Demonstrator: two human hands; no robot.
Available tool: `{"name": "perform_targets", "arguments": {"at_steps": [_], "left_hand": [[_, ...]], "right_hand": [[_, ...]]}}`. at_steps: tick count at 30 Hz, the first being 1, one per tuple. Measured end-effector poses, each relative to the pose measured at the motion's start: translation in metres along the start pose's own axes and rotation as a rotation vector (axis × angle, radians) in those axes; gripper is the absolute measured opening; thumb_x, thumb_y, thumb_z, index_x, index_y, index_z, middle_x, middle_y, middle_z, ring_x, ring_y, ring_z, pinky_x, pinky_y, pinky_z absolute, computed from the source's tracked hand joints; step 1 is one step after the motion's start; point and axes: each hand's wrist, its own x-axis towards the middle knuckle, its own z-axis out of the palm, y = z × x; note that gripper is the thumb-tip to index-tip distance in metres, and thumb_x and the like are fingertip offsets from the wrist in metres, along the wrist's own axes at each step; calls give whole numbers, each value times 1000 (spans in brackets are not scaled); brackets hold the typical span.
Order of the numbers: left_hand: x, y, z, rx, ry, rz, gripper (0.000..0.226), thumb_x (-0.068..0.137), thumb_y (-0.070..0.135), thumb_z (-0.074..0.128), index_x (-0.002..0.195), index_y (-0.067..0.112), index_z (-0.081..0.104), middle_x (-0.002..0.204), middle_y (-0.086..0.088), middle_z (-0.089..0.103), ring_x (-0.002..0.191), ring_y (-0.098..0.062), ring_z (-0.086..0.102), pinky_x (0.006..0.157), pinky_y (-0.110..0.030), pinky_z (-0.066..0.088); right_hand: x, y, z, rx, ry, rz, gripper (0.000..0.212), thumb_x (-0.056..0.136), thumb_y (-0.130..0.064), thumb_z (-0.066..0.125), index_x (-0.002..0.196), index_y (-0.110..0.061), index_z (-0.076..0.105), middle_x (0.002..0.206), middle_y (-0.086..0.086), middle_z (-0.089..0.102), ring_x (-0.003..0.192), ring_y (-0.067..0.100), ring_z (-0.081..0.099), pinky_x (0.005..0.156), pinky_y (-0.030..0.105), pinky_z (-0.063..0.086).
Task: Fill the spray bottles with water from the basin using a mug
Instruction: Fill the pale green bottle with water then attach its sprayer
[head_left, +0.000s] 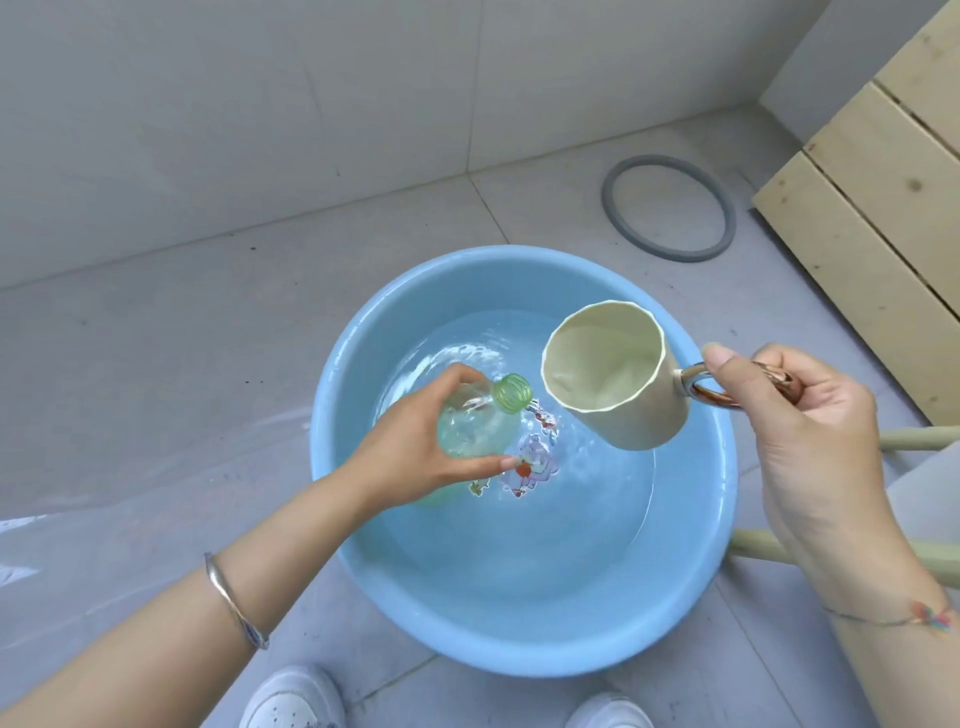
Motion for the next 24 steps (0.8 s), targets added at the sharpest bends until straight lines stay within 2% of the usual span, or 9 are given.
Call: {"name": "perform_targets", "arguments": {"at_steps": [4, 6, 7, 9, 10, 12, 15, 19, 24], "left_hand": [[0, 1, 1, 41, -3, 15, 69, 60, 59, 83, 117, 46, 47, 121, 26, 58, 116, 6, 52, 97, -19, 41], [1, 1, 1, 49, 1, 18, 68, 60, 58, 83, 116, 45, 47, 121, 25, 58, 117, 3, 52, 99, -21, 41], [1, 1, 1, 48, 3, 17, 67, 60, 58, 83, 115, 44, 48, 121, 24, 58, 117, 3, 52, 99, -22, 41], [2, 1, 2, 40, 4, 14, 66, 60, 58, 84, 114, 43, 49, 120, 24, 58, 117, 5, 51, 99, -22, 41], [2, 1, 2, 38, 4, 7, 67, 59, 58, 84, 113, 43, 48, 120, 25, 58, 117, 5, 51, 98, -22, 41], [2, 1, 2, 36, 2, -2, 67, 59, 58, 84, 113, 44, 47, 119, 26, 57, 115, 6, 51, 97, -20, 40], [2, 0, 3, 50, 5, 0, 66, 60, 59, 84, 112, 44, 46, 118, 25, 57, 114, 6, 52, 96, -20, 41], [1, -1, 2, 67, 15, 12, 66, 61, 56, 84, 113, 42, 46, 118, 22, 57, 114, 3, 52, 95, -21, 41], [0, -3, 2, 72, 18, 5, 64, 62, 56, 84, 112, 43, 46, 119, 21, 56, 113, 2, 52, 95, -22, 42]], "right_hand": [[-2, -5, 2, -82, -20, -26, 48, 84, -17, 69, 41, -25, 51, 39, -15, 32, 59, 22, 33, 53, 18, 27], [-3, -7, 3, -90, -25, -51, 45, 83, -16, 71, 46, -19, 46, 38, -16, 39, 53, 12, 44, 50, 14, 29], [-4, -7, 3, -103, -30, -67, 43, 82, -17, 72, 50, -11, 44, 39, -15, 41, 49, 4, 45, 50, 13, 30], [-5, -10, 4, -138, -28, -107, 49, 78, -22, 77, 57, 1, 39, 42, -8, 42, 46, 3, 42, 50, 14, 30], [-6, -11, 5, -159, -31, -125, 50, 76, -27, 77, 57, 0, 39, 47, 4, 44, 48, 8, 42, 51, 17, 31], [-7, -12, 6, -195, -26, -153, 48, 73, -36, 72, 59, -4, 40, 59, 21, 45, 59, 33, 47, 57, 27, 34], [-7, -14, 8, -246, -22, -181, 44, 75, -34, 70, 58, -8, 39, 58, 15, 41, 69, 42, 50, 60, 34, 34], [-8, -17, 9, -299, -17, -227, 42, 76, -29, 70, 57, -6, 41, 61, 12, 41, 64, 34, 45, 59, 33, 34], [-8, -20, 11, -346, -18, -274, 42, 77, -26, 69, 58, -3, 40, 62, 8, 39, 54, 9, 34, 53, 16, 28]]}}
